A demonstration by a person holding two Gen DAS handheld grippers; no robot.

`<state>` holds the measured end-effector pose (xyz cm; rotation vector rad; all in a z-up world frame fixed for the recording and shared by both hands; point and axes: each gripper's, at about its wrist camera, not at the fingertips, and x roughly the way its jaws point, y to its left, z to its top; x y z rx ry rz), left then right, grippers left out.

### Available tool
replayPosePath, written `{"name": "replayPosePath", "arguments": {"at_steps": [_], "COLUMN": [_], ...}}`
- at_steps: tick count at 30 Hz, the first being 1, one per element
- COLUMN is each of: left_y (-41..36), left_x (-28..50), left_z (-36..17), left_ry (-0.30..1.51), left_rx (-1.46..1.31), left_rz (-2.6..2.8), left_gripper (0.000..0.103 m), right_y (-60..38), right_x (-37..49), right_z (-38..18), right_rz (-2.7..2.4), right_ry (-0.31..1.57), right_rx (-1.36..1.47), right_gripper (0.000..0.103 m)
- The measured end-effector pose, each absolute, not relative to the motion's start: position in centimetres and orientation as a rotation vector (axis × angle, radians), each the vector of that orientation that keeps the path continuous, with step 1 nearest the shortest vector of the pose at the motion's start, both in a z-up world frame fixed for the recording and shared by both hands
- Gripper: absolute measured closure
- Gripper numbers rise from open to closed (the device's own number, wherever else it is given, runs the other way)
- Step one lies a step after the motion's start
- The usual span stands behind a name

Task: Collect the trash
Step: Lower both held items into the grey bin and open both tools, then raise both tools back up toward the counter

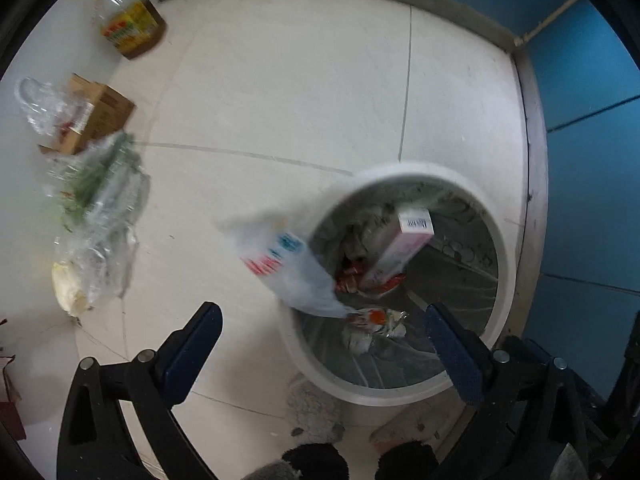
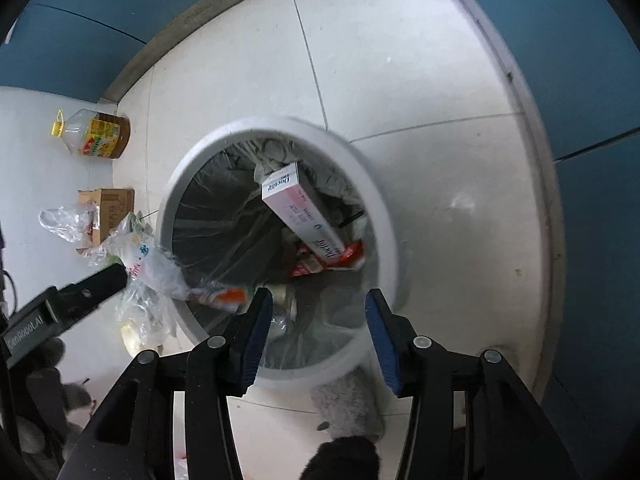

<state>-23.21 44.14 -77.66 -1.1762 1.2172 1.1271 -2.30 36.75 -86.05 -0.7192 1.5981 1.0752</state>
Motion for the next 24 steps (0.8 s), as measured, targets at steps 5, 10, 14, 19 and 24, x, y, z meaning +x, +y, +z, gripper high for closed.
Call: {"name": "replayPosePath", "arguments": {"at_steps": [5,10,14,19,24], "left_y": [43.4,41.8,40.1,37.8,35.9], "left_x": [-24.3,-25.0,-24.9,-23.9,-23.3], "left_z": [-72.0,-64.6,-57.2,-49.1,-42.8], "left_ry": [1.223,1.224,1.233,1.252,1.224], "left_rx": [-1.075,-1.0,-0.948,-0.888,-0.874], "left_rz": [1.205,1.244,1.262,1.262,1.253], "left_gripper": [0.0,0.0,0.0,0.0,0.0], "right_y": [36.5,36.2,35.8,34.8,32.9], "right_x": [-1.5,-1.4,-1.7,-1.7,-1.7], "right_z": [-79.7,-72.5,-64.9,-55.0,-44.3], "right_rz": [1.085,1.082,1.09,1.128,1.161], "right_ry": [1.472,1.406,1.359,1.313,1.239], "right_rx": [-0.793,-0.852,-0.892,-0.899,-0.864], "right_gripper": [0.009,0.003,0.001,0.001,0.0]}}
